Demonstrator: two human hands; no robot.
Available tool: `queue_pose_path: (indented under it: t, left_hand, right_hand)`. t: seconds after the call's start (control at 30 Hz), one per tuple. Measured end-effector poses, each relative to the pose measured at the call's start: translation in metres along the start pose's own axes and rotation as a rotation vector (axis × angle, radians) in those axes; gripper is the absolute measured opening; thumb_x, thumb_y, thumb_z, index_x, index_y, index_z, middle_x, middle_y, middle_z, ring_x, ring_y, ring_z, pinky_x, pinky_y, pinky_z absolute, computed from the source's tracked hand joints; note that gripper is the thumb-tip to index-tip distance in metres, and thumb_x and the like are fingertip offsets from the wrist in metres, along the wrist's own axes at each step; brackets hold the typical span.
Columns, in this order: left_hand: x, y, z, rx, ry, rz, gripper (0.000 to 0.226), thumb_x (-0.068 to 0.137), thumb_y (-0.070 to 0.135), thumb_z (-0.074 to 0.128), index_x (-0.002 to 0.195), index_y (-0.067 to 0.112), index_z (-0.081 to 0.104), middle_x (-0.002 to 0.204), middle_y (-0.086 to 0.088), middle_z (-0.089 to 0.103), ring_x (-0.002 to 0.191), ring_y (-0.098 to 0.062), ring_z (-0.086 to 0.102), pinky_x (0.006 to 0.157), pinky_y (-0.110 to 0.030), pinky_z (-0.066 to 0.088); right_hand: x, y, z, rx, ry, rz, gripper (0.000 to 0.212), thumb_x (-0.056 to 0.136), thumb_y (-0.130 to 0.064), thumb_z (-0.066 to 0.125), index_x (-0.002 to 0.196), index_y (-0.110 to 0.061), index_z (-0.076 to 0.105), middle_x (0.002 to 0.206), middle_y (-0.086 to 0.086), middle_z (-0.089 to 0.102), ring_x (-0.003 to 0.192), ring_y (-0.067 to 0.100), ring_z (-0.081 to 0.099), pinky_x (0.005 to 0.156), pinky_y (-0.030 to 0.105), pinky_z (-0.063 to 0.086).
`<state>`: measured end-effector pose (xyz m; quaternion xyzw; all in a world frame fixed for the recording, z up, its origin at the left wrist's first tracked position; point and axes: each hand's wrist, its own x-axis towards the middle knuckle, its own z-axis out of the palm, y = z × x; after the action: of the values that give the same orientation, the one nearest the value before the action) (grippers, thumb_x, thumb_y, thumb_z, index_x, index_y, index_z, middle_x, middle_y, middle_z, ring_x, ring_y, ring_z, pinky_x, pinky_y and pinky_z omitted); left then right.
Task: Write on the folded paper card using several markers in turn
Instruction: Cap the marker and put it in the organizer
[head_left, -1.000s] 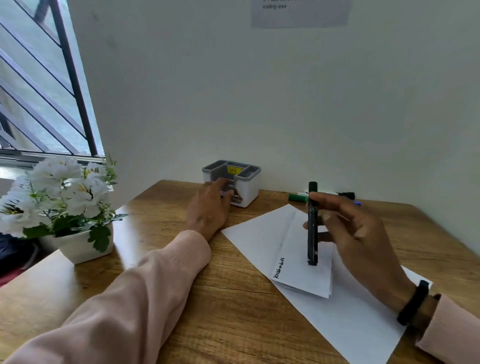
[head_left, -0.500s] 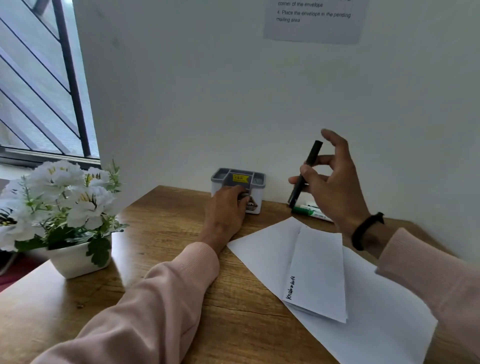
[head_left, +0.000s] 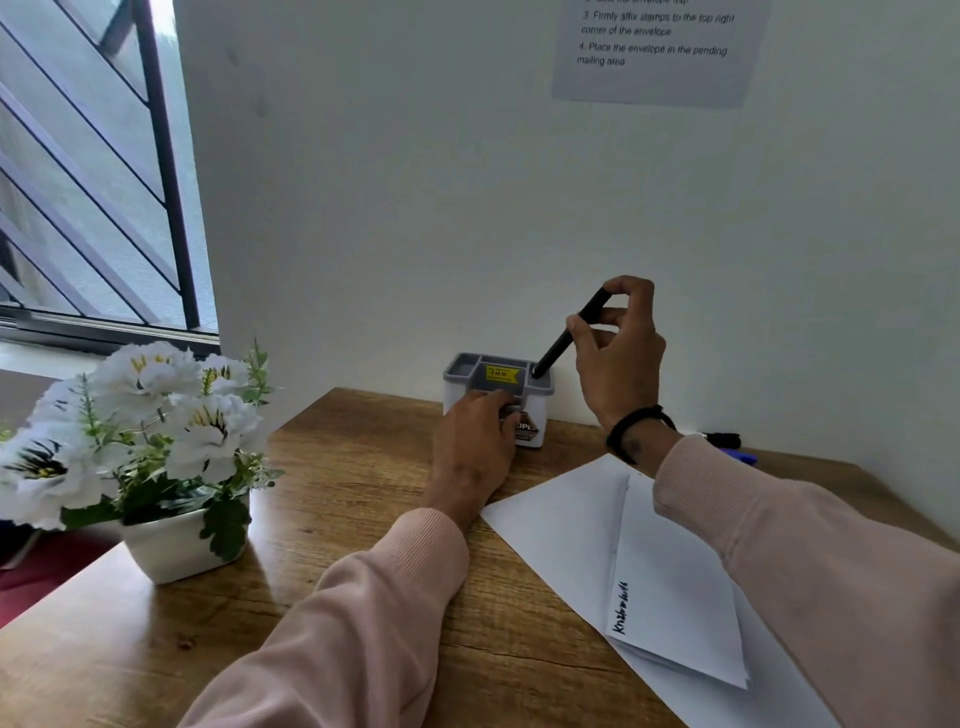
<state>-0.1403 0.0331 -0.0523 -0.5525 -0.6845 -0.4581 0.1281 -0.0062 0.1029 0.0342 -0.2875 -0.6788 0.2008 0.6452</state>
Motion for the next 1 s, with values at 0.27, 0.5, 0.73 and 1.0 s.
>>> queue_pose_path:
  t: [0.27,0.5,0.73,1.0]
  left_hand:
    - [-0.001,0.001,0.001,0.01,-0.01,0.001,0.028,0.101,0.026,0.059,0.127,0.02,0.068,0.129,-0.008,0.069,0.11,-0.025,0.066,0.09,-0.042,0.058]
    - [0.0,0.0,0.001,0.037,-0.036,0.014,0.027,0.099,0.021,0.057,0.123,0.021,0.068,0.122,-0.008,0.069,0.104,-0.025,0.066,0.078,-0.035,0.052]
    - [0.0,0.005,-0.001,-0.013,0.023,-0.036,0.04,0.098,0.017,0.051,0.136,0.023,0.04,0.115,-0.009,0.067,0.087,-0.021,0.061,0.063,-0.032,0.044]
    - [-0.019,0.049,-0.005,0.077,-0.039,0.392,0.022,0.1,0.021,0.051,0.119,0.029,0.049,0.099,0.007,0.062,0.088,-0.012,0.059,0.061,-0.022,0.034]
  right_hand:
    - [-0.017,0.013,0.002,-0.425,-0.293,-0.186,0.033,0.095,-0.02,0.078,0.114,-0.019,0.052,0.1,0.007,0.076,0.086,0.027,0.076,0.075,0.047,0.065]
    - [-0.017,0.016,-0.02,-0.393,-0.364,-0.184,0.022,0.1,-0.032,0.068,0.113,-0.017,0.059,0.102,0.002,0.075,0.091,0.02,0.074,0.08,0.045,0.063]
    - [0.014,0.04,-0.108,-0.574,-0.39,0.011,0.012,0.097,-0.016,0.065,0.108,-0.018,0.064,0.089,0.003,0.075,0.086,0.028,0.073,0.083,0.046,0.061]
    - [-0.008,0.076,-0.153,-0.879,-0.738,0.104,0.033,0.096,-0.016,0.07,0.13,-0.015,0.067,0.126,0.011,0.071,0.114,0.031,0.066,0.098,0.042,0.054]
